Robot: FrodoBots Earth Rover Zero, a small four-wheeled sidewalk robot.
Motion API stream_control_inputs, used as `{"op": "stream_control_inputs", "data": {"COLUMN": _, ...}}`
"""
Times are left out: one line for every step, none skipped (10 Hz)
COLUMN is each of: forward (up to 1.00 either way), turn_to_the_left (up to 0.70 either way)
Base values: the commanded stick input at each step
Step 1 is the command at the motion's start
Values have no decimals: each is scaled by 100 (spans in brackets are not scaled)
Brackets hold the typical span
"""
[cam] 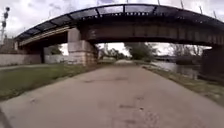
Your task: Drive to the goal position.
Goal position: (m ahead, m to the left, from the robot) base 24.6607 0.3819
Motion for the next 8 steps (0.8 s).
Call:
{"op": "stream_control_inputs", "data": {"forward": 70, "turn_to_the_left": 0}}
{"op": "stream_control_inputs", "data": {"forward": 70, "turn_to_the_left": 0}}
{"op": "stream_control_inputs", "data": {"forward": 70, "turn_to_the_left": 0}}
{"op": "stream_control_inputs", "data": {"forward": 70, "turn_to_the_left": 0}}
{"op": "stream_control_inputs", "data": {"forward": 70, "turn_to_the_left": 0}}
{"op": "stream_control_inputs", "data": {"forward": 70, "turn_to_the_left": 0}}
{"op": "stream_control_inputs", "data": {"forward": 70, "turn_to_the_left": 0}}
{"op": "stream_control_inputs", "data": {"forward": 70, "turn_to_the_left": 0}}
